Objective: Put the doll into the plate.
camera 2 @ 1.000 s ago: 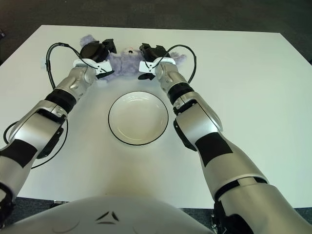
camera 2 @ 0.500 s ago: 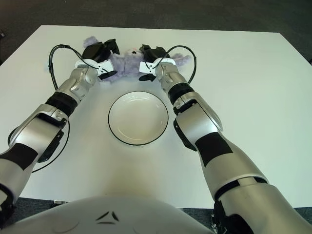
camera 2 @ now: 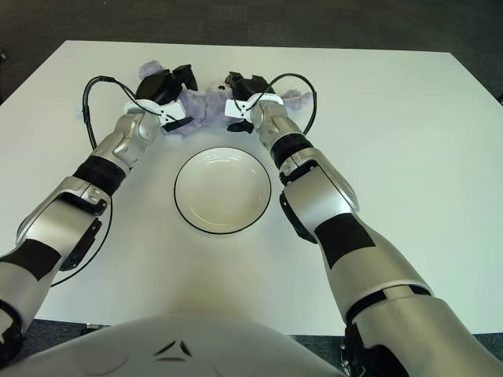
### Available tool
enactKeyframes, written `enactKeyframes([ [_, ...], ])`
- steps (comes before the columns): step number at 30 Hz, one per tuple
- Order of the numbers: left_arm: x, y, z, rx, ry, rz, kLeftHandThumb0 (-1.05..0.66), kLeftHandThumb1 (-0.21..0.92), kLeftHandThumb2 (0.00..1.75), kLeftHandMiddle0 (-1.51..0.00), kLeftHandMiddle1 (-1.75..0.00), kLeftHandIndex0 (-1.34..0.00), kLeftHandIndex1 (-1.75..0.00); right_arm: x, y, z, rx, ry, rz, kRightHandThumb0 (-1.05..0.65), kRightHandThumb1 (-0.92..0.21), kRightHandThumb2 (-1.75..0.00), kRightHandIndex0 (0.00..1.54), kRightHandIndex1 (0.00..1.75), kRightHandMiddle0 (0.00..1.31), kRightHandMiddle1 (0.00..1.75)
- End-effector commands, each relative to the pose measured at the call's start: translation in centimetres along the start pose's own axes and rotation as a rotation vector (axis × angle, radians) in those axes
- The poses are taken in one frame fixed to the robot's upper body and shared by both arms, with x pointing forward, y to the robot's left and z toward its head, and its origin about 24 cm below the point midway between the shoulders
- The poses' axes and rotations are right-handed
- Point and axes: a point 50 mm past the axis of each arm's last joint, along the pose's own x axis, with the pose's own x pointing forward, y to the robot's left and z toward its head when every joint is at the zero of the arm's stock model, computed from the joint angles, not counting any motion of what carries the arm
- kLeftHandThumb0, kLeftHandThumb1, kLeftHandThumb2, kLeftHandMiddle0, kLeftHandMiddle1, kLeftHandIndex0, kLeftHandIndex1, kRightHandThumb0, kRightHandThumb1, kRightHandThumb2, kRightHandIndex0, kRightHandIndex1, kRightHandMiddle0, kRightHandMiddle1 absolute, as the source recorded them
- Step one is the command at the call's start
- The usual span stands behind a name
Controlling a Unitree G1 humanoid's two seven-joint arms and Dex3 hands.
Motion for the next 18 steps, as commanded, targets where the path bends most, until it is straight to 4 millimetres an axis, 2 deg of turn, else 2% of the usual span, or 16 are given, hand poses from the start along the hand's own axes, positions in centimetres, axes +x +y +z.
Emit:
enactKeyframes([
  [1, -0.43, -0.55, -0.07, -0.03, 0.004, -0.018, 0.0, 0.09, 1.56, -0.79, -1.68, -0.56, -1.75, 0.0, 0.09, -0.16, 0.004, 0.015, -0.005, -0.1, -0.03, -1.26, 0.0, 1.1, 0.0, 0.88],
  [8, -0.58, -0.4, 0.13, -0.024, -0.009, -0.003, 0.0, 0.09, 1.56, -0.8, -1.67, -0.56, -1.75, -0.05, 0.35, -0.29, 0.018, 0.027, -0.006, 0.01, -0.01, -1.33, 0.09, 1.28, 0.0, 1.13],
  [9, -0.59, -0.38, 0.17, -0.024, -0.008, -0.004, 0.0, 0.09, 1.55, -0.8, -1.67, -0.56, -1.75, -0.09, 0.51, -0.37, 0.025, 0.03, -0.006, 0.02, -0.02, -1.35, 0.16, 1.36, 0.0, 1.28],
  [11, -0.6, -0.35, 0.21, -0.024, -0.007, -0.007, 0.0, 0.09, 1.55, -0.8, -1.66, -0.56, -1.75, -0.12, 0.67, -0.46, 0.033, 0.033, -0.007, 0.04, -0.03, -1.38, 0.24, 1.45, 0.02, 1.43],
  [13, -0.62, -0.36, 0.23, -0.025, -0.006, -0.009, 0.0, 0.09, 1.55, -0.8, -1.66, -0.56, -1.75, -0.12, 0.67, -0.47, 0.033, 0.035, -0.012, 0.05, -0.03, -1.39, 0.29, 1.5, 0.03, 1.51],
  [16, -0.66, -0.37, 0.27, -0.03, -0.005, -0.014, 0.0, 0.09, 1.55, -0.8, -1.66, -0.56, -1.75, -0.12, 0.64, -0.46, 0.04, 0.04, -0.025, 0.3, -0.32, -1.14, 0.49, 1.56, 0.12, 1.64],
  [17, -0.67, -0.37, 0.28, -0.032, -0.006, -0.015, 0.0, 0.09, 1.55, -0.8, -1.66, -0.56, -1.75, -0.11, 0.6, -0.45, 0.055, 0.046, -0.034, 0.34, -0.37, -1.1, 0.52, 1.57, 0.16, 1.68],
  [18, -0.69, -0.38, 0.28, -0.033, -0.007, -0.016, 0.0, 0.09, 1.55, -0.8, -1.66, -0.56, -1.75, -0.1, 0.58, -0.45, 0.066, 0.05, -0.04, 0.27, -0.34, -1.14, 0.56, 1.53, 0.25, 1.69],
])
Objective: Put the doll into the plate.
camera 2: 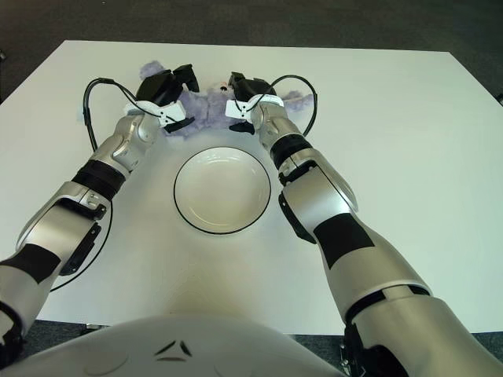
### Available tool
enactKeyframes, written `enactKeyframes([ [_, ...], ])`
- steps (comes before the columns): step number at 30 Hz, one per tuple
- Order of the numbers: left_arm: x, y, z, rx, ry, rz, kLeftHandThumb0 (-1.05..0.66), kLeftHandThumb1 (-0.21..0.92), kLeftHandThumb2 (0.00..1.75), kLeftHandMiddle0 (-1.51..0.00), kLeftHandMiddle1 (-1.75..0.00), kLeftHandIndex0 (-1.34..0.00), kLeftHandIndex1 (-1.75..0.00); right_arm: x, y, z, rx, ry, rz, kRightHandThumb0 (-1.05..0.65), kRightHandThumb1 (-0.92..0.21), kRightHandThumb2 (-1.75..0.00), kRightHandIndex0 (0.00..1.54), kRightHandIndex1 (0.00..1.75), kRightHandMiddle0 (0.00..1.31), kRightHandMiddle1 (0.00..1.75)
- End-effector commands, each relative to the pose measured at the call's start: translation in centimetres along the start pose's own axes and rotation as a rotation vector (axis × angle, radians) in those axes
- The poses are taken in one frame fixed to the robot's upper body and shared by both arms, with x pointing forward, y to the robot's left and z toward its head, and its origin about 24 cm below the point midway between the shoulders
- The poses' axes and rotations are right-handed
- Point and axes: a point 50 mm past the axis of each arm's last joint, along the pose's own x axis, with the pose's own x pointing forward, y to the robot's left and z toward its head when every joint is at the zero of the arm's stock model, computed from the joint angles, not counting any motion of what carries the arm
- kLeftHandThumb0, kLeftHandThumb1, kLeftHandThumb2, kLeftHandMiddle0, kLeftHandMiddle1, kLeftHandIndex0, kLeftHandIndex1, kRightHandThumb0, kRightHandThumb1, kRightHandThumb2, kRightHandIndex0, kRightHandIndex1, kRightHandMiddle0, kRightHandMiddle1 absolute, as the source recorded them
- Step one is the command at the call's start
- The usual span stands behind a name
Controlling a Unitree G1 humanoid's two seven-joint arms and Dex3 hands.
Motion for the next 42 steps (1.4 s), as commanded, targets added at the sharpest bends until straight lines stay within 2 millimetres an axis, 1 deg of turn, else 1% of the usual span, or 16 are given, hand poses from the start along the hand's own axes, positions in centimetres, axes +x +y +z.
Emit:
enactKeyframes([
  [1, -0.4, -0.5, -0.1, -0.017, 0.003, -0.026, 0.0, 0.09, 1.55, -0.8, -1.66, -0.56, -1.75, -0.1, 0.3, -0.2, 0.068, 0.034, -0.024, 0.18, -0.29, -1.21, 0.63, 1.47, 0.38, 1.71],
  [2, -0.4, -0.5, -0.1, -0.017, 0.003, -0.027, 0.0, 0.09, 1.55, -0.8, -1.66, -0.56, -1.75, -0.1, 0.3, -0.2, 0.084, 0.043, -0.031, 0.11, -0.2, -1.31, 0.72, 1.42, 0.51, 1.72],
  [5, -0.4, -0.5, -0.1, -0.014, 0.005, -0.028, 0.0, 0.09, 1.55, -0.8, -1.66, -0.56, -1.75, -0.1, 0.3, -0.3, 0.138, 0.065, -0.066, 0.04, -0.08, -1.45, 0.84, 1.35, 0.66, 1.74],
  [6, -0.4, -0.5, -0.1, -0.013, 0.007, -0.028, 0.0, 0.09, 1.55, -0.8, -1.65, -0.56, -1.75, -0.1, 0.3, -0.3, 0.154, 0.07, -0.077, 0.03, -0.05, -1.48, 0.87, 1.34, 0.7, 1.74],
  [9, -0.4, -0.4, -0.2, -0.015, 0.012, -0.027, 0.0, 0.09, 1.55, -0.8, -1.65, -0.56, -1.75, -0.2, 0.3, -0.4, 0.214, 0.075, -0.132, 0.01, -0.01, -1.51, 0.92, 1.29, 0.74, 1.74],
  [10, -0.4, -0.4, -0.2, -0.015, 0.013, -0.027, 0.0, 0.09, 1.55, -0.8, -1.65, -0.56, -1.75, -0.2, 0.3, -0.4, 0.225, 0.075, -0.145, 0.01, -0.01, -1.54, 0.88, 1.38, 0.74, 1.75],
  [11, -0.4, -0.4, -0.2, -0.016, 0.014, -0.027, 0.0, 0.09, 1.55, -0.8, -1.65, -0.56, -1.75, -0.3, 0.4, -0.4, 0.233, 0.074, -0.155, 0.01, -0.03, -1.57, 0.81, 1.51, 0.72, 1.75],
  [13, -0.4, -0.4, -0.3, -0.016, 0.016, -0.027, 0.0, 0.09, 1.55, -0.8, -1.65, -0.56, -1.75, -0.3, 0.4, -0.4, 0.244, 0.071, -0.169, 0.01, -0.04, -1.59, 0.75, 1.63, 0.7, 1.75],
  [15, -0.4, -0.5, -0.3, -0.01, 0.019, -0.029, 0.0, 0.09, 1.55, -0.8, -1.65, -0.57, -1.75, -0.3, 0.5, -0.5, 0.255, 0.069, -0.179, 0.0, -0.05, -1.6, 0.71, 1.68, 0.69, 1.75],
  [16, -0.4, -0.5, -0.3, -0.005, 0.021, -0.029, 0.0, 0.09, 1.55, -0.81, -1.65, -0.57, -1.75, -0.4, 0.5, -0.5, 0.261, 0.067, -0.185, 0.0, -0.04, -1.59, 0.77, 1.6, 0.71, 1.75],
  [17, -0.4, -0.5, -0.3, 0.0, 0.023, -0.03, 0.0, 0.09, 1.55, -0.81, -1.65, -0.57, -1.75, -0.4, 0.5, -0.5, 0.264, 0.067, -0.188, 0.0, -0.01, -1.58, 0.86, 1.46, 0.72, 1.75],
  [19, -0.3, -0.5, -0.4, 0.006, 0.025, -0.029, 0.0, 0.08, 1.56, -0.81, -1.65, -0.57, -1.75, -0.4, 0.5, -0.5, 0.268, 0.065, -0.192, 0.0, 0.02, -1.57, 0.95, 1.34, 0.74, 1.75],
  [22, -0.3, -0.5, -0.4, 0.009, 0.026, -0.023, 0.0, 0.08, 1.56, -0.82, -1.64, -0.57, -1.75, -0.4, 0.5, -0.6, 0.269, 0.064, -0.194, 0.0, 0.04, -1.58, 1.01, 1.29, 0.73, 1.75],
  [33, -0.3, -0.6, -0.4, 0.022, 0.032, -0.021, 0.0, 0.06, 1.58, -0.8, -1.65, -0.6, -1.75, -0.5, 0.4, -1.0, 0.27, 0.059, -0.204, 0.0, 0.06, -1.61, 1.02, 1.34, 0.71, 1.75],
  [38, -0.2, -0.3, -0.5, 0.046, 0.015, -0.021, 0.0, 0.03, 1.58, -0.84, -1.56, -0.66, -1.75, -0.7, 0.2, -1.5, 0.285, 0.052, -0.242, 0.0, 0.04, -1.62, 0.97, 1.45, 0.67, 1.75],
  [42, -0.2, 0.0, -0.6, 0.052, 0.009, -0.012, 0.0, 0.02, 1.59, -0.85, -1.54, -0.68, -1.75, -0.9, 0.1, -1.8, 0.292, 0.044, -0.263, 0.0, 0.03, -1.62, 0.95, 1.5, 0.66, 1.75],
])
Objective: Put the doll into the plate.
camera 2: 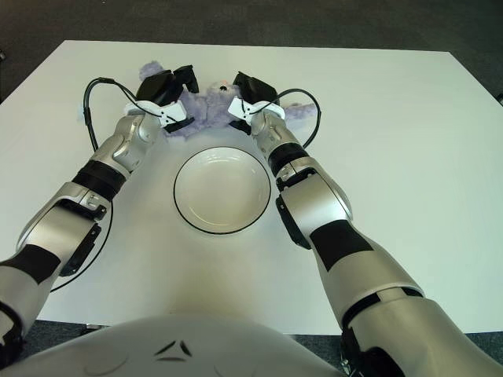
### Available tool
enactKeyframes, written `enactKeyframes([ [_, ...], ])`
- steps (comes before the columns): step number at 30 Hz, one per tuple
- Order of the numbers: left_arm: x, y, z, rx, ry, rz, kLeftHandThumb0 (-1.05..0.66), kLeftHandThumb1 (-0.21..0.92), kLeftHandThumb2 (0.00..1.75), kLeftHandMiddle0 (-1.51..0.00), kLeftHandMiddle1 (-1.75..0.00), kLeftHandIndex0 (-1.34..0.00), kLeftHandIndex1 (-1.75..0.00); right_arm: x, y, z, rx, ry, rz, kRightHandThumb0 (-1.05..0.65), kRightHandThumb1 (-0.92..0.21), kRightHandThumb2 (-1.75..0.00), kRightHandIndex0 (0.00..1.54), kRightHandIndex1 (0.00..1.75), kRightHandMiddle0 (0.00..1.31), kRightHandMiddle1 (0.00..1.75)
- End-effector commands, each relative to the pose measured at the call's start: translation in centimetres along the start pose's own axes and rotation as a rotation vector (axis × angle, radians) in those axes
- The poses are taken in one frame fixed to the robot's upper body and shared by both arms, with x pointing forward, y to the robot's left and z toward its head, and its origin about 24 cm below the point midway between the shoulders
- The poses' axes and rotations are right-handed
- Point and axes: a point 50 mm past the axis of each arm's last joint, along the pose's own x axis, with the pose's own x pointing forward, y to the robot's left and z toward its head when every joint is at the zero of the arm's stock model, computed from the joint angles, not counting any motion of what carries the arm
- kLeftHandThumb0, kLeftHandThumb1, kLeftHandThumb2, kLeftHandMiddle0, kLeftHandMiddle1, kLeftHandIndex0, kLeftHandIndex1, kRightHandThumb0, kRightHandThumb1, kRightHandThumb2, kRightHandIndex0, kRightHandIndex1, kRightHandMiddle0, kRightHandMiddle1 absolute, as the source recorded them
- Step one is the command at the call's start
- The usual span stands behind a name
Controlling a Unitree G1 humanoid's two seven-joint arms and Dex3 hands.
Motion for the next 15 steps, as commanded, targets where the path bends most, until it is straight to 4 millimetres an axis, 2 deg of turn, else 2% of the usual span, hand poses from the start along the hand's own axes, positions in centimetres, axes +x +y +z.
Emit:
enactKeyframes([
  [1, -0.2, 0.1, -0.6, 0.028, 0.011, -0.005, 0.0, 0.01, 1.59, -0.85, -1.53, -0.69, -1.75, 0.0, -1.1, -0.7, 0.022, -0.005, -0.058, 0.0, 0.03, -1.63, 0.94, 1.51, 0.65, 1.75],
  [8, -0.7, 1.3, -0.6, 0.055, -0.013, 0.064, 0.0, 0.01, 1.59, -0.85, -1.54, -0.69, -1.75, 0.0, -2.0, -1.0, 0.01, -0.037, -0.084, 0.0, -0.01, -1.61, 0.9, 1.55, 0.63, 1.75],
  [15, -1.0, 1.8, -0.8, 0.058, -0.031, 0.102, 0.0, 0.05, 1.58, -0.79, -1.63, -0.64, -1.75, -0.3, -2.9, -1.0, -0.002, -0.108, -0.108, 0.0, -0.01, -1.61, 0.89, 1.58, 0.63, 1.75],
])
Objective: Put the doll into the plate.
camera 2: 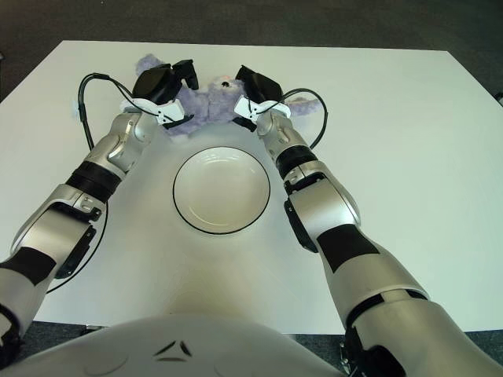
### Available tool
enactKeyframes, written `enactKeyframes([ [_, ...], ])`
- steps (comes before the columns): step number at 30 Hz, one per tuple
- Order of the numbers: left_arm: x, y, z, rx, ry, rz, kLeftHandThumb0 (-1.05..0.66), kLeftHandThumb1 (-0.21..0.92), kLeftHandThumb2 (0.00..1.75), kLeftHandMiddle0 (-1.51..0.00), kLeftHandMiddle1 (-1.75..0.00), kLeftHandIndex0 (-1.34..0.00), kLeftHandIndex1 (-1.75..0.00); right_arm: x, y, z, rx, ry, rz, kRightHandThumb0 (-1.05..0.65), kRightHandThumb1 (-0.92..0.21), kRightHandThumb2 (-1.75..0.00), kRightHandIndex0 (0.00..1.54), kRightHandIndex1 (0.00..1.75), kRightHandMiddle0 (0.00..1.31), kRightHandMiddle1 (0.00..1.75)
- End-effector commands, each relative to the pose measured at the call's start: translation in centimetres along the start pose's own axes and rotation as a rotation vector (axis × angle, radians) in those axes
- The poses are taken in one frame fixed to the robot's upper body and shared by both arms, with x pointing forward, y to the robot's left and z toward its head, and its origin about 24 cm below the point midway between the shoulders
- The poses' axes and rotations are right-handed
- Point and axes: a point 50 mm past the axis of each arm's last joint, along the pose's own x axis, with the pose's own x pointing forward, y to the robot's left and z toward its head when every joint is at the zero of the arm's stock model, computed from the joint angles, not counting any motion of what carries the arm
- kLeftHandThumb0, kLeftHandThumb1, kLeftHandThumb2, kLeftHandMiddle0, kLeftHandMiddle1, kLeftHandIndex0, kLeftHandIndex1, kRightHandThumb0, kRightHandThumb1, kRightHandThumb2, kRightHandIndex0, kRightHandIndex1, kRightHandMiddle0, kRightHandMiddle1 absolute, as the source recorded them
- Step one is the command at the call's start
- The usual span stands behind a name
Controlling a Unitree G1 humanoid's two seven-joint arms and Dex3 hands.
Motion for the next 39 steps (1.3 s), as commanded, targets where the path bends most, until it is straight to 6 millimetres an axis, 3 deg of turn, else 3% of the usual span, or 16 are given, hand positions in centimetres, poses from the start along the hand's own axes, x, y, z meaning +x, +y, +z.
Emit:
enactKeyframes([
  [1, -0.7, 0.5, -1.3, 0.034, 0.022, 0.021, 0.0, 0.06, 1.57, -0.79, -1.63, -0.63, -1.75, -0.3, -1.0, -0.8, -0.013, -0.024, -0.034, 0.0, 0.0, -1.62, 0.9, 1.57, 0.63, 1.75],
  [22, -1.2, 2.4, 0.1, 0.032, -0.041, 0.06, 0.0, 0.02, 1.56, -0.87, -1.47, -0.68, -1.75, -1.6, -4.8, 0.2, -0.023, -0.146, -0.101, 0.0, 0.03, -1.62, 0.94, 1.5, 0.66, 1.75],
  [30, -1.6, 3.4, 0.6, -0.058, -0.073, 0.056, 0.0, 0.02, 1.61, -0.8, -1.61, -0.68, -1.75, -2.7, -5.3, 0.8, -0.033, -0.177, -0.108, 0.0, 0.05, -1.63, 0.97, 1.45, 0.69, 1.75],
  [39, -2.5, 4.2, 1.3, -0.085, -0.122, 0.064, 0.0, 0.03, 1.63, -0.77, -1.71, -0.66, -1.75, -3.8, -6.0, 1.2, -0.05, -0.21, -0.087, 0.0, 0.03, -1.63, 0.94, 1.51, 0.67, 1.75],
])
